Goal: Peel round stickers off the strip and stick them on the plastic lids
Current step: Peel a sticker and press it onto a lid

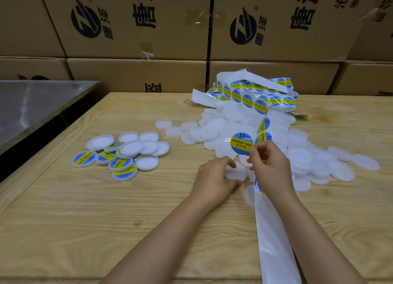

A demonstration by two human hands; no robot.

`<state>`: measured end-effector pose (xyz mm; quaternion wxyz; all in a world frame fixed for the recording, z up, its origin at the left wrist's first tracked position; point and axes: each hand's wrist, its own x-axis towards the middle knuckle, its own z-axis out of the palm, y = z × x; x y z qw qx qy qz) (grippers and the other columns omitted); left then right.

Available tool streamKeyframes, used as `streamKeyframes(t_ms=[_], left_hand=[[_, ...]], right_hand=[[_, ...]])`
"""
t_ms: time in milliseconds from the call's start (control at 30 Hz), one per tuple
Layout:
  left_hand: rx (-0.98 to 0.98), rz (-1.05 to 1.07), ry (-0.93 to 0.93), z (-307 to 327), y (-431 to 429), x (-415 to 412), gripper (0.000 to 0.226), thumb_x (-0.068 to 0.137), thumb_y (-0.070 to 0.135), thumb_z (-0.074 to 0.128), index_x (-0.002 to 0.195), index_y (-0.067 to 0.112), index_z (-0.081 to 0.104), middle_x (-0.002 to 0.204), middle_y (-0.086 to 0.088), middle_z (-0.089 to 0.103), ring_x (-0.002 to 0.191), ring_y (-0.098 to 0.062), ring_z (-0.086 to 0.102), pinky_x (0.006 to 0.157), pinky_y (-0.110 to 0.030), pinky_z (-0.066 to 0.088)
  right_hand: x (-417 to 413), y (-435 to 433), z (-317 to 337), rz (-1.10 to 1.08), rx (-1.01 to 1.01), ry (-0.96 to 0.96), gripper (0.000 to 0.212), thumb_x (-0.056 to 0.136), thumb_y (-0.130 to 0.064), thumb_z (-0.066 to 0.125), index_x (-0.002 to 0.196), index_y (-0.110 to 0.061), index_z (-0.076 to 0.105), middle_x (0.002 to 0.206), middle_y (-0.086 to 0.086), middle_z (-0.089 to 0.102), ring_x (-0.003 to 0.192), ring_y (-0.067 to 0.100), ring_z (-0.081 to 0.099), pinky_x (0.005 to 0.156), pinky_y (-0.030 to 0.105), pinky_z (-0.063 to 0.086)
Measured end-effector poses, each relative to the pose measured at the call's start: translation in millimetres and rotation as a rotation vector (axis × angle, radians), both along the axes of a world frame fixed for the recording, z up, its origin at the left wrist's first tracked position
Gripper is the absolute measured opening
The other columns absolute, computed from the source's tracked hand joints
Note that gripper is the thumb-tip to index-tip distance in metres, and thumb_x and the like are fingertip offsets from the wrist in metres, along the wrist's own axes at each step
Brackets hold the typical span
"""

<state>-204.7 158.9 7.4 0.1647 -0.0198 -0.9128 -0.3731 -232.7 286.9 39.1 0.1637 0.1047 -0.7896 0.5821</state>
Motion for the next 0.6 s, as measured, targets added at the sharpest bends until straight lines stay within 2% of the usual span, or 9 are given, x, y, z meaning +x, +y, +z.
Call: streamKeyframes(t_ms=[100,200,267,333,400,467,533,600], left_hand=[[0.355,-0.065,-0.008,7,-4,4,0.039,0.073,0.009,0.074,0.103,0.030,0.061,0.109,0.011,0.063,0.088,-0.006,0.060,0.082,-0.024,0.051],[0.642,-0.113,-0.021,16,-6,6,0.057,0.073,-0.009,0.068,0.101,0.040,0.059,0.112,0.013,0.061,0.081,-0.006,0.062,0.079,-0.029,0.056],[0.761,-0.169,-0.018,20,-6,7,0.067,0.073,-0.016,0.064,0.108,0.041,0.056,0.120,0.013,0.057,0.082,-0.011,0.062,0.076,-0.025,0.055],[0.814,-0.201,-0.034,21,-7,6,0.074,0.073,-0.021,0.062,0.117,0.038,0.050,0.127,0.006,0.051,0.086,-0.017,0.063,0.077,-0.025,0.055],[0.851,-0.185,-0.079,21,-7,5,0.077,0.075,-0.021,0.061,0.129,0.031,0.044,0.127,0.000,0.051,0.091,-0.021,0.062,0.079,-0.026,0.054],[0.962,-0.154,-0.155,20,-8,4,0.068,0.081,-0.017,0.059,0.137,0.015,0.040,0.125,-0.010,0.055,0.091,-0.023,0.062,0.078,-0.029,0.054],[1.127,-0.146,-0.240,21,-9,4,0.046,0.090,-0.007,0.052,0.134,0.001,0.043,0.115,-0.017,0.060,0.087,-0.022,0.065,0.074,-0.028,0.057],[1.162,-0.152,-0.287,21,-12,2,0.032,0.096,0.001,0.045,0.127,-0.005,0.050,0.109,-0.018,0.063,0.085,-0.021,0.067,0.073,-0.027,0.058]], right_hand=[[-1,2,2,0.017,-0.044,-0.034,0.019,0.090,-0.016,0.057,0.078,-0.028,0.051,0.079,-0.010,0.061,0.081,0.025,0.065,0.077,0.052,0.052],[-3,1,0,0.025,-0.021,-0.053,0.023,0.086,-0.020,0.064,0.084,-0.033,0.046,0.090,-0.017,0.058,0.075,0.008,0.063,0.077,0.048,0.053],[-3,1,-2,0.042,-0.021,-0.082,0.031,0.083,-0.016,0.067,0.087,-0.035,0.043,0.095,-0.017,0.059,0.069,0.004,0.061,0.078,0.046,0.054],[-3,1,-3,0.094,-0.070,-0.121,0.035,0.082,-0.008,0.066,0.088,-0.033,0.043,0.098,-0.012,0.062,0.069,0.015,0.061,0.080,0.050,0.053],[-3,1,-3,0.125,-0.102,-0.131,0.036,0.083,-0.003,0.064,0.089,-0.032,0.043,0.097,-0.010,0.062,0.067,0.018,0.061,0.081,0.050,0.052],[-4,0,-3,0.125,-0.107,-0.115,0.037,0.083,-0.002,0.064,0.090,-0.031,0.042,0.095,-0.011,0.062,0.066,0.017,0.060,0.080,0.049,0.051],[-4,-1,-3,0.119,-0.095,-0.102,0.038,0.083,-0.002,0.064,0.090,-0.032,0.041,0.096,-0.011,0.063,0.067,0.017,0.061,0.079,0.047,0.051],[-5,-2,-4,0.119,-0.087,-0.092,0.039,0.082,-0.003,0.064,0.089,-0.033,0.041,0.098,-0.011,0.063,0.069,0.019,0.062,0.079,0.046,0.052]])
